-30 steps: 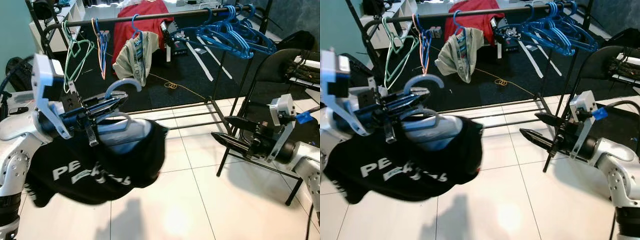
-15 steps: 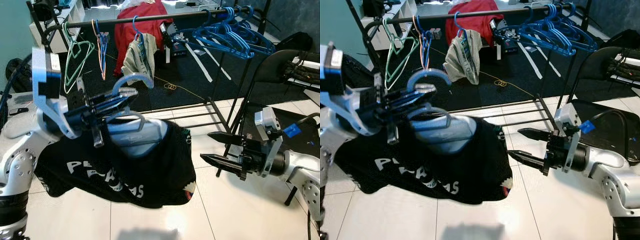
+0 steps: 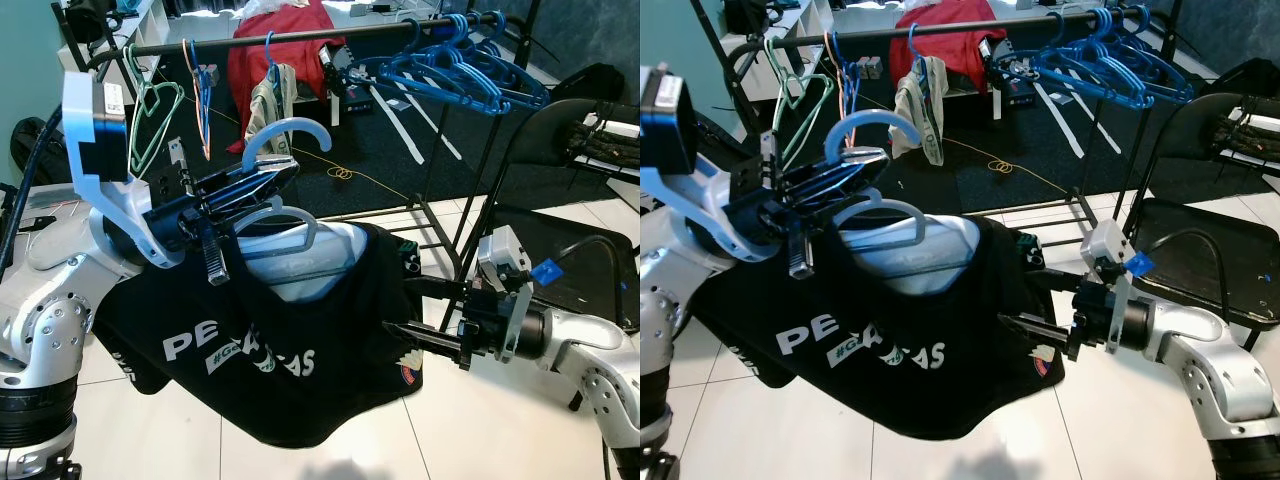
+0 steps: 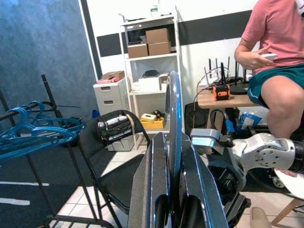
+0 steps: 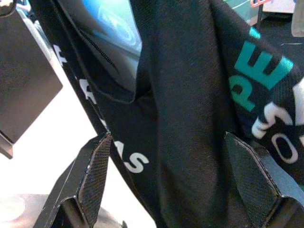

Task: Hang hanger

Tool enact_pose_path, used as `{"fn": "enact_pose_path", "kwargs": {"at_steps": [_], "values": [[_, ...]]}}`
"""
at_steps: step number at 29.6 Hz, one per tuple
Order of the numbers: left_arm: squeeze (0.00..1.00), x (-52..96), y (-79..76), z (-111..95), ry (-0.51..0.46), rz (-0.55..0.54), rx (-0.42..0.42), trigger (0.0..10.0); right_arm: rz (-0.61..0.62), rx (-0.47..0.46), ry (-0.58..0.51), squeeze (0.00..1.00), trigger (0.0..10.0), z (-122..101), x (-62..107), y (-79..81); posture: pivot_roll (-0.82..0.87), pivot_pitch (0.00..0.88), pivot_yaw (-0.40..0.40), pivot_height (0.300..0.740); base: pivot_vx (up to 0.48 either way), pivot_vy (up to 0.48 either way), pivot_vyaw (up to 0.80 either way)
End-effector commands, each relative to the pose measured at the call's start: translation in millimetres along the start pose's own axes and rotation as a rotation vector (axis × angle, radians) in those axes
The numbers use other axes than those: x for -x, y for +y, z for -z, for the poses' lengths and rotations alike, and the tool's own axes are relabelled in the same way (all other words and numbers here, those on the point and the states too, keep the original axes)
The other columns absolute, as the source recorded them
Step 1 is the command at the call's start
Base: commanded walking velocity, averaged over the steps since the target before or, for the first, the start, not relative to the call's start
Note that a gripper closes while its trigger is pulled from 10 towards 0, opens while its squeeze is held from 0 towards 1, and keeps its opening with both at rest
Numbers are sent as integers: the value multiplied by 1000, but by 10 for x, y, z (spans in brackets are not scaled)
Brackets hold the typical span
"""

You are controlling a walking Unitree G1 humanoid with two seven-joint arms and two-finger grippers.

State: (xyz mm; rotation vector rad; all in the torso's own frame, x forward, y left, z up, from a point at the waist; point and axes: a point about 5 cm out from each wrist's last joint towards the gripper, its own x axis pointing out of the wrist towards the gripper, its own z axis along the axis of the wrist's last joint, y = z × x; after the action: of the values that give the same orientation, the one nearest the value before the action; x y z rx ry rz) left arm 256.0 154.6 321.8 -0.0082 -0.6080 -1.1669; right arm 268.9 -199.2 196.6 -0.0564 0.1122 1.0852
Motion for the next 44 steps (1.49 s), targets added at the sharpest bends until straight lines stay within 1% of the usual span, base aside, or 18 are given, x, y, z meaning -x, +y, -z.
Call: {"fn": "enact_pose_path", "kwargs": {"at_steps": [1, 4, 5, 6, 7, 17, 25, 26, 27, 29, 30, 31, 34, 36, 37, 40, 44], "values": [[0, -28, -30, -55, -16, 20, -14, 10000, -17, 25, 4, 0, 10000, -26, -49, 33, -95, 109, 70, 740, 0, 0, 0], [0, -27, -29, -60, -16, 20, -13, 10000, -17, 25, 2, 0, 10000, -32, -49, 33, -95, 111, 70, 740, 0, 0, 0], [0, -26, -27, -68, -19, 18, -13, 10000, -19, 24, -1, 0, 1529, -37, -47, 35, -96, 112, 70, 740, 0, 0, 0], [0, -26, -27, -68, -19, 18, -13, 10000, -19, 24, -1, 0, 1529, -37, -47, 35, -96, 112, 70, 740, 0, 0, 0], [0, -26, -25, -74, -22, 16, -12, 10000, -19, 23, -3, 0, 0, -40, -47, 37, -96, 112, 70, 740, 0, 0, 0], [0, -38, -21, -134, -53, 14, -4, 10000, -12, 25, -16, 0, 0, -56, -37, 30, -96, 112, 70, 740, 0, 0, 0], [0, -19, -1, -133, -56, -2, -3, 10000, -2, 30, -24, 0, 0, -65, -36, 13, -96, 111, 71, 740, 0, 0, 0], [0, 23, 39, -100, -32, -29, -10, 10000, 15, 36, -35, 0, 0, -81, -30, -15, -96, 111, 71, 740, 0, 0, 0], [0, 23, 39, -100, -32, -29, -10, 10000, 15, 36, -35, 0, 0, -81, -30, -15, -96, 111, 71, 740, 0, 0, 0], [0, 91, 86, -38, 38, -51, -43, 10000, 24, 39, -45, 0, 0, -102, -27, -31, -98, 107, 69, 740, 0, 0, 0], [0, 151, 126, -8, 70, -69, -52, 10000, 29, 40, -52, 0, 0, -118, -22, -38, -101, 107, 71, 740, 0, 0, 0], [0, 151, 126, -8, 70, -69, -52, 10000, 29, 40, -52, 0, 0, -118, -22, -38, -101, 107, 71, 740, 0, 0, 0], [0, 357, 256, 48, 163, -132, -83, 10000, 57, 46, -88, 0, 0, -190, 28, -81, -101, 104, 73, 740, 0, 0, 0], [0, 357, 256, 48, 163, -132, -83, 10000, 57, 46, -88, 0, 0, -190, 28, -81, -101, 104, 73, 740, 0, 0, 0], [0, 448, 299, 49, 198, -160, -98, 10000, 95, 32, -164, 0, 0, -298, 90, -147, -100, 103, 73, 740, 0, 0, 0], [0, 465, 304, 15, 193, -168, -104, 10000, 113, 34, -194, 0, 0, -350, 136, -184, -99, 101, 72, 740, 0, 0, 0], [0, 459, 301, -14, 184, -168, -113, 10000, 135, 40, -207, 0, 0, -378, 176, -219, -99, 101, 72, 740, 0, 0, 0]]}}
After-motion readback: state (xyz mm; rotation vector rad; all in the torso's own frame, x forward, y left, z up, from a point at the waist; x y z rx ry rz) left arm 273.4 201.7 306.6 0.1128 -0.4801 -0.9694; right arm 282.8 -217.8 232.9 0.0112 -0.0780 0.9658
